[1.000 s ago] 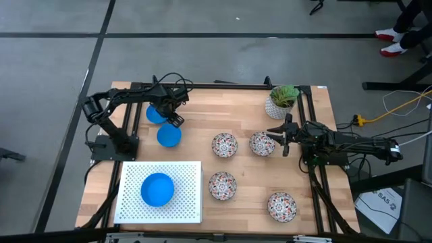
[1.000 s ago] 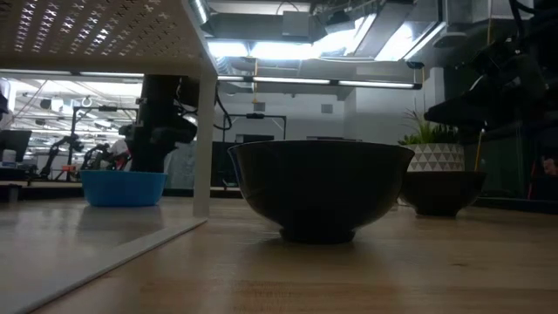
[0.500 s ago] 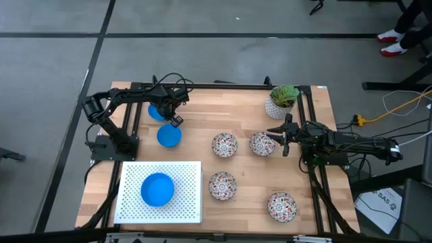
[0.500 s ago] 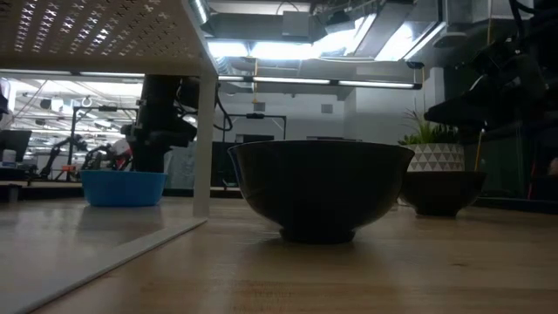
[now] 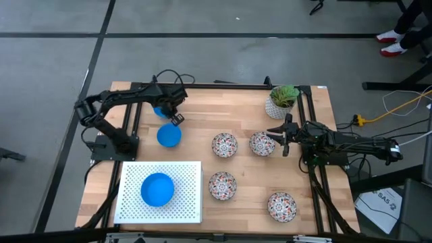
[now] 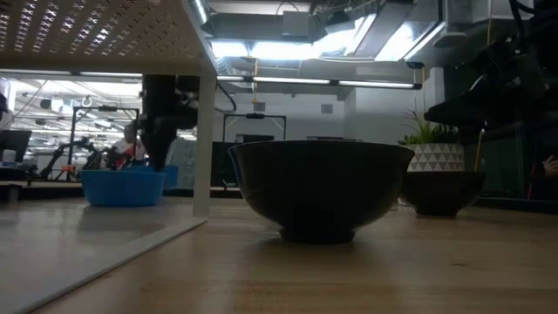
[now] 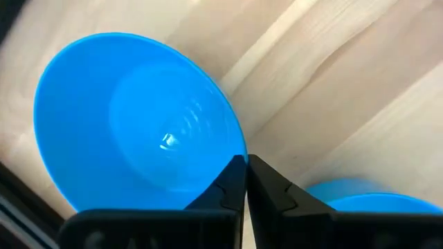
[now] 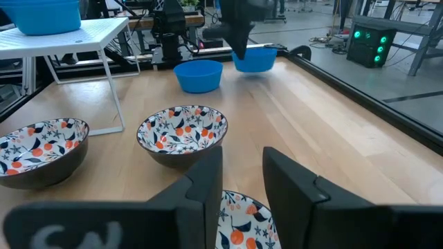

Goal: Pick & Place Mini bowls
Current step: Stack the blue bowl on the stacked blue bowls on the shelf

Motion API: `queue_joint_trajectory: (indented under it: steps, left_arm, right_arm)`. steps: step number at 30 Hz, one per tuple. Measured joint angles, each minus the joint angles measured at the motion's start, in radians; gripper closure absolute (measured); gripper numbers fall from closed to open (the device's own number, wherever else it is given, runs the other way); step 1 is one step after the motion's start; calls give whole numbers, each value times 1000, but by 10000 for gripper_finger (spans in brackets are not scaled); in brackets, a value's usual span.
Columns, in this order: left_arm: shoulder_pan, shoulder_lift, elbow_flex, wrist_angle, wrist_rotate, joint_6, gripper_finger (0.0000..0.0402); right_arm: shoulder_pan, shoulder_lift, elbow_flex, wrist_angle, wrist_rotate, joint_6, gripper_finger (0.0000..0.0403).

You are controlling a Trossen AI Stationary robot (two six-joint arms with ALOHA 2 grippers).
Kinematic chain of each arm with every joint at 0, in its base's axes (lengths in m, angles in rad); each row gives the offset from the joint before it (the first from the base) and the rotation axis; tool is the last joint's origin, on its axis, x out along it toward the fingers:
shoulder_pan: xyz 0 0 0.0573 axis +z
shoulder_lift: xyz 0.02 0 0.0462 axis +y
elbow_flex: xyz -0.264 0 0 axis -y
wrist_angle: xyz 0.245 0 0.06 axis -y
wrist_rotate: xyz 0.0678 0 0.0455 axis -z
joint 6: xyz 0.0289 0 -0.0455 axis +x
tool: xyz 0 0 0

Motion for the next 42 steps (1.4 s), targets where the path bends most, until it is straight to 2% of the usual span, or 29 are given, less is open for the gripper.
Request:
queue_joint_trajectory:
  steps: [7, 11, 17, 27, 36, 42]
  left_arm:
    - [-1, -164, 0, 43, 16, -6, 399]
    - [-3, -272, 4, 77, 17, -67, 399]
    - [-3, -387, 90, 87, 12, -69, 399]
    - [-39, -417, 313, 86, 4, 0, 400]
    - [-173, -417, 484, 14, -73, 8, 400]
    - [-273, -417, 543, -16, -124, 7, 400]
  right_arm:
    - [0, 0, 0, 0, 0, 0, 299]
    - [0, 0, 0, 0, 0, 0, 299]
    - [0, 0, 0, 0, 0, 0, 299]
    - [0, 0, 0, 0, 0, 0, 299]
    - [0, 0, 0, 0, 0, 0, 299]
    - [0, 0, 0, 0, 0, 0, 299]
